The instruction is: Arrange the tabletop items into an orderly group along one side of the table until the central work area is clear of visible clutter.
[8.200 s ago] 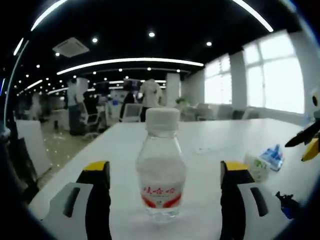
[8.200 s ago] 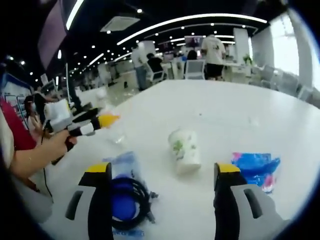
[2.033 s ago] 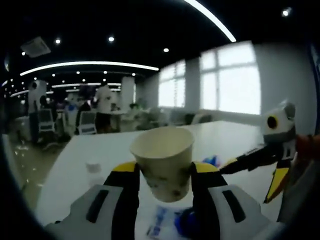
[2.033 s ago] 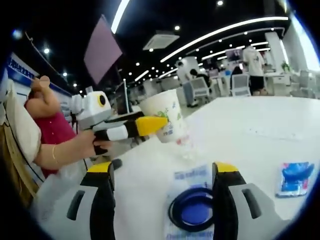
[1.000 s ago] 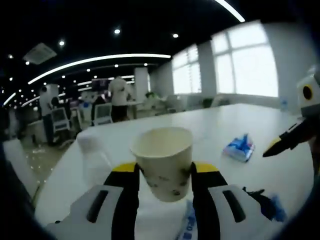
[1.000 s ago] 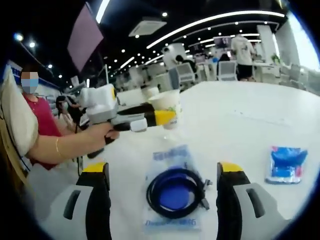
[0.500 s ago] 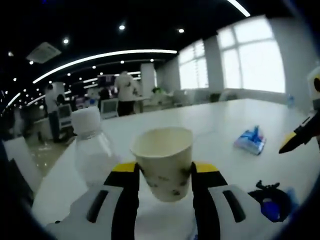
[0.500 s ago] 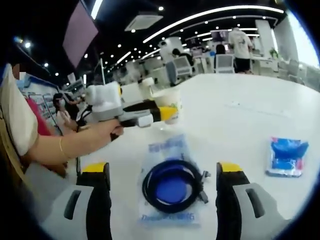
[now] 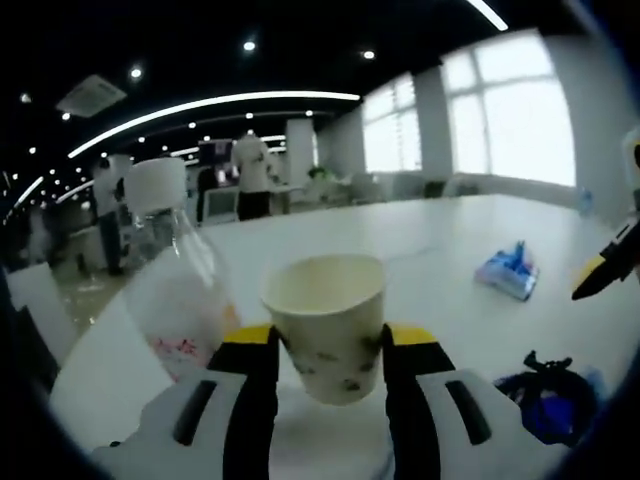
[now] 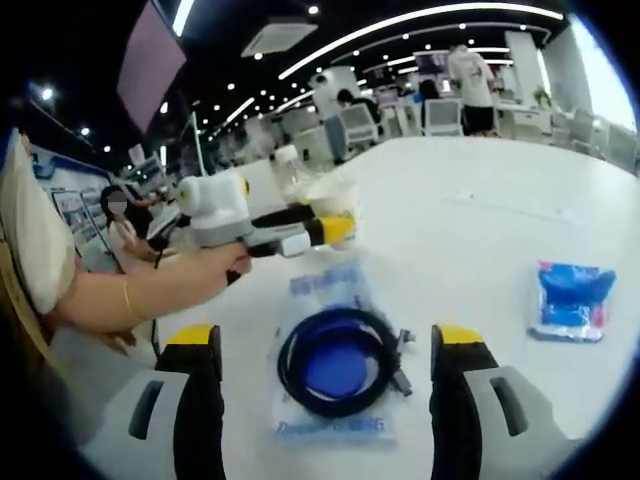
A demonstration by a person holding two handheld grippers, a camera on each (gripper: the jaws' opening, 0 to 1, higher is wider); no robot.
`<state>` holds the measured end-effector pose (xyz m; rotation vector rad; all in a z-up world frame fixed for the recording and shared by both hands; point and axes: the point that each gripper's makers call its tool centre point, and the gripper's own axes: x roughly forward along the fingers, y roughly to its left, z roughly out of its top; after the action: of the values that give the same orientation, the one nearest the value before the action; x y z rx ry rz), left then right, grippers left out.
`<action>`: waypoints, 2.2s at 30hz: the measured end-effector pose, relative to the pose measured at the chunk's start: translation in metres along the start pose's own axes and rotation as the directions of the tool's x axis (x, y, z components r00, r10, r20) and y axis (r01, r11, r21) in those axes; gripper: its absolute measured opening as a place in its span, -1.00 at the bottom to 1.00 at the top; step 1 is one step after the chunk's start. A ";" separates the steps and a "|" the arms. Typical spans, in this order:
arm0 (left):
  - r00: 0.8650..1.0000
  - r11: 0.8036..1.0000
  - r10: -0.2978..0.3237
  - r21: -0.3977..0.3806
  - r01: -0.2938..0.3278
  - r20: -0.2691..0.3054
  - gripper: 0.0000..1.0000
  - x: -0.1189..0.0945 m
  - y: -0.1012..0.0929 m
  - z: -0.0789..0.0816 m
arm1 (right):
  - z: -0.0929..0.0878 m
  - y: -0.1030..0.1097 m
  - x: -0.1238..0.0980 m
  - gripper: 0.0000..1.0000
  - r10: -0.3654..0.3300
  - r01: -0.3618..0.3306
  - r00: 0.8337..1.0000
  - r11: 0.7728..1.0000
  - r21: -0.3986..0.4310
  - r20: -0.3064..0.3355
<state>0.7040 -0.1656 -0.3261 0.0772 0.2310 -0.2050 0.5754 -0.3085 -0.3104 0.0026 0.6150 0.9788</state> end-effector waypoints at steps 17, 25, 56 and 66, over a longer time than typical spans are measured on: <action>0.999 1.000 0.022 0.018 -0.022 -0.032 -0.22 0.005 -0.001 -0.021 | -0.007 -0.006 -0.001 0.65 -0.019 0.020 0.999 1.000 0.020 -0.027; 0.998 1.000 0.016 -0.010 -0.017 -0.068 -0.22 0.004 -0.002 -0.029 | -0.010 -0.005 0.000 0.64 -0.019 0.020 0.999 0.999 0.027 -0.039; 0.984 0.994 -0.081 -0.087 0.068 -0.160 0.08 -0.039 -0.005 -0.028 | -0.007 -0.005 -0.009 0.65 -0.073 0.078 0.997 0.985 0.152 -0.039; 0.961 0.980 -0.188 -0.096 0.172 -0.200 0.18 -0.053 -0.017 -0.032 | -0.022 -0.011 -0.018 0.67 -0.137 0.158 0.985 0.961 0.225 -0.107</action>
<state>0.6425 -0.1686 -0.3459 -0.0007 0.4560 -0.3701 0.5661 -0.3345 -0.3235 0.1196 0.7997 0.7612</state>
